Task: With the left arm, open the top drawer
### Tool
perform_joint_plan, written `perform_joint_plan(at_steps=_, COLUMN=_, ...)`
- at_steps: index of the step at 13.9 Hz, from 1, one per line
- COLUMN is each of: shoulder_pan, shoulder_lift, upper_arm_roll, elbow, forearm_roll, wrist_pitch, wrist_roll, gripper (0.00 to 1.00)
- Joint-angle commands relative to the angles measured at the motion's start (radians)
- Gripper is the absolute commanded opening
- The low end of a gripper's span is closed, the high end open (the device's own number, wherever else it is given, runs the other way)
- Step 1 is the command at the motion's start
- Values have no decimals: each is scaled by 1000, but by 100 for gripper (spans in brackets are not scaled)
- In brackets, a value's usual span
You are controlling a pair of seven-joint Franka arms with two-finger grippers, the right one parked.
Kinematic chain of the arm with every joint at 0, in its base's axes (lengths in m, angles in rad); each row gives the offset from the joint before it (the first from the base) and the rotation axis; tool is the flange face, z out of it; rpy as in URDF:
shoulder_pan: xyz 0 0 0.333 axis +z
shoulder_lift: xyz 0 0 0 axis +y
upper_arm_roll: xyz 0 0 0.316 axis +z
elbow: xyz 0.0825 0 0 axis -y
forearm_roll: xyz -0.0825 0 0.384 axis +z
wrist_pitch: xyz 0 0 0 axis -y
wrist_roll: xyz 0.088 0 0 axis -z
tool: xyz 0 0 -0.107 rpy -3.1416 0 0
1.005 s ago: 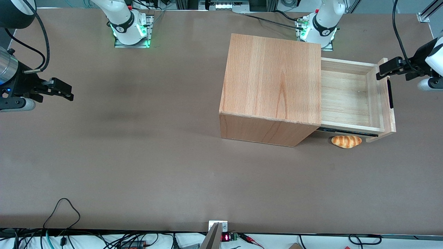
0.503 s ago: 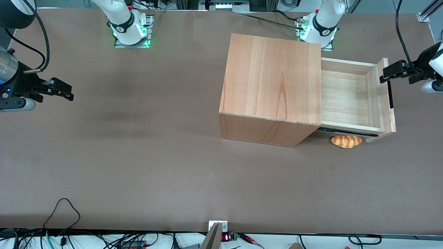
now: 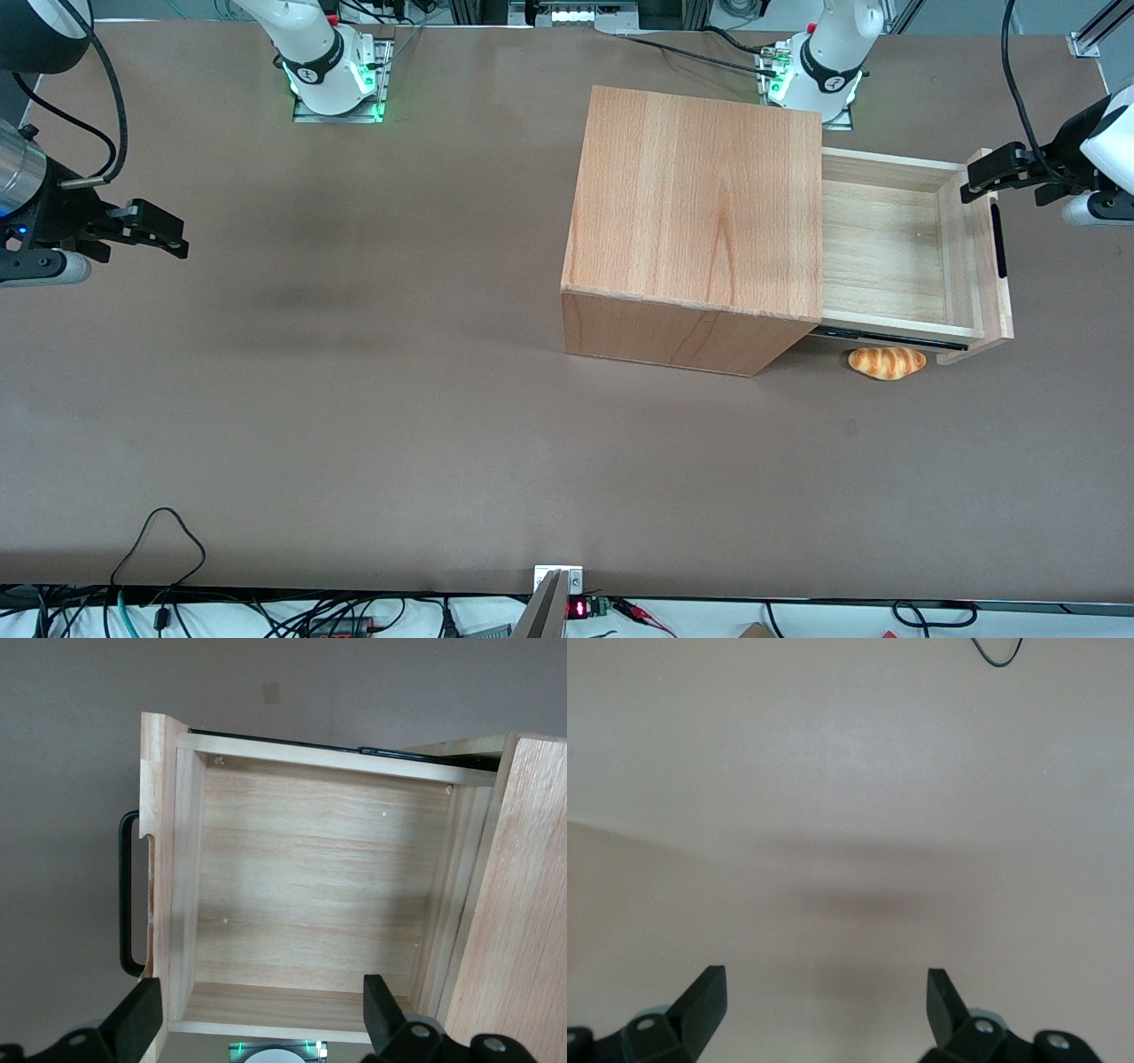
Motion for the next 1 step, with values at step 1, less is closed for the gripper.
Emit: perform_joint_plan(at_steps=1, shoulder_pan=8, shoulder_lift=-29, upper_arm_roll=-12, elbow=-35, forearm_roll=24, wrist_pitch=16, wrist_roll=-15, gripper=100)
